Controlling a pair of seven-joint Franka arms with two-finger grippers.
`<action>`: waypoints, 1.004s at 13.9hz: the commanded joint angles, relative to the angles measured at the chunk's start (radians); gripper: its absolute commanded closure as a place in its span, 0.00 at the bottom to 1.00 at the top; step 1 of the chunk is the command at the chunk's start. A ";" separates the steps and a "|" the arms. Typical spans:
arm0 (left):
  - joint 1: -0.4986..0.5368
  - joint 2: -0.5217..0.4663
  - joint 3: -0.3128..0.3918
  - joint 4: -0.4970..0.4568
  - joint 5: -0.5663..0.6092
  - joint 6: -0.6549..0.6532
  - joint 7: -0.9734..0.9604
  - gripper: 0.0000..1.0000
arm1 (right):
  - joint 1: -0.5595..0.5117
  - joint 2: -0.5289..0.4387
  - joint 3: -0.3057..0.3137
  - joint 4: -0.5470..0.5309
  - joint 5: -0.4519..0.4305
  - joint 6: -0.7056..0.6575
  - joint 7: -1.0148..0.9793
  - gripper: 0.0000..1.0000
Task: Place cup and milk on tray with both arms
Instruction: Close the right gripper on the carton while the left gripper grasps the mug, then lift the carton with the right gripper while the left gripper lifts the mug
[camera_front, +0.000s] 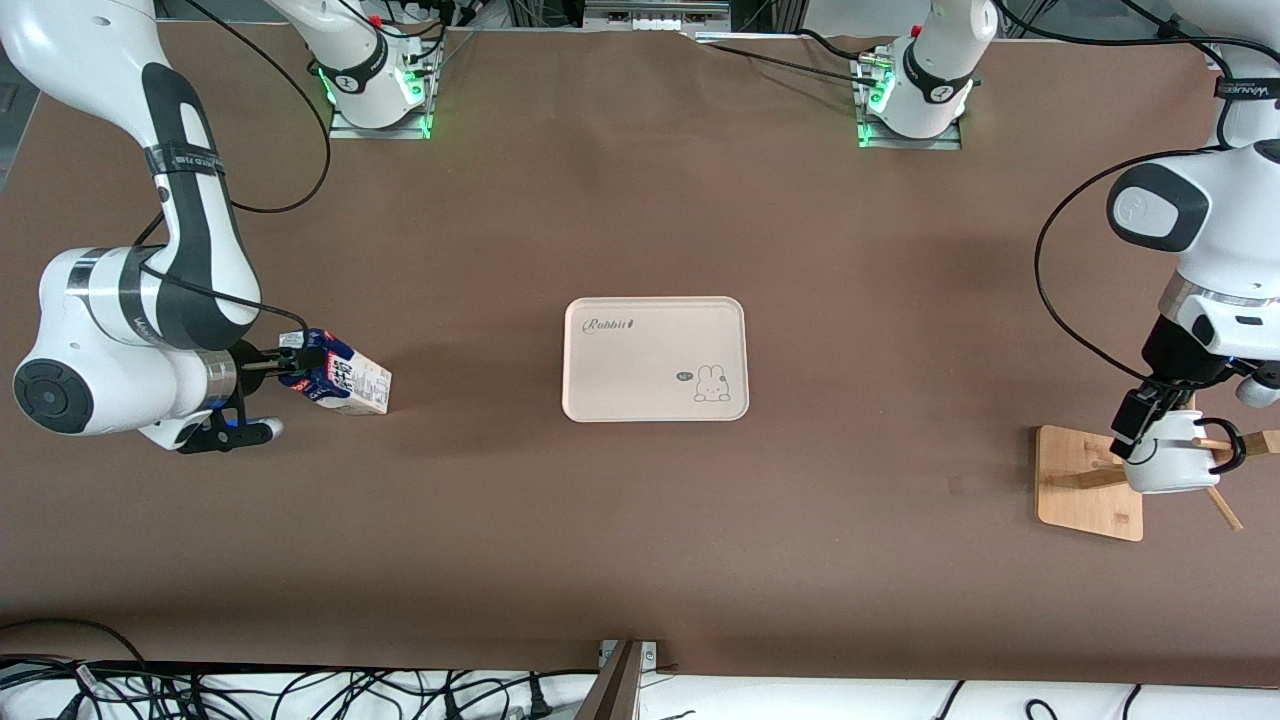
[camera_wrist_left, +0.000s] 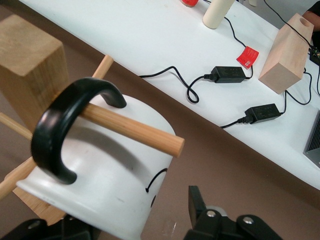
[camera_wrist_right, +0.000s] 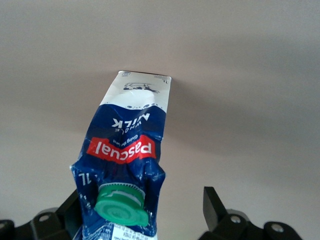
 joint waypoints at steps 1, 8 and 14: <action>0.000 -0.001 -0.004 0.009 -0.028 0.007 0.016 0.58 | 0.004 -0.002 0.008 -0.010 -0.003 -0.007 -0.004 0.00; 0.001 -0.004 -0.004 0.009 -0.028 0.004 0.014 0.89 | 0.038 0.012 0.015 -0.008 0.009 -0.004 0.005 0.00; -0.002 -0.020 -0.015 0.011 -0.016 -0.012 0.019 1.00 | 0.032 0.010 0.015 -0.008 0.012 -0.006 0.016 0.95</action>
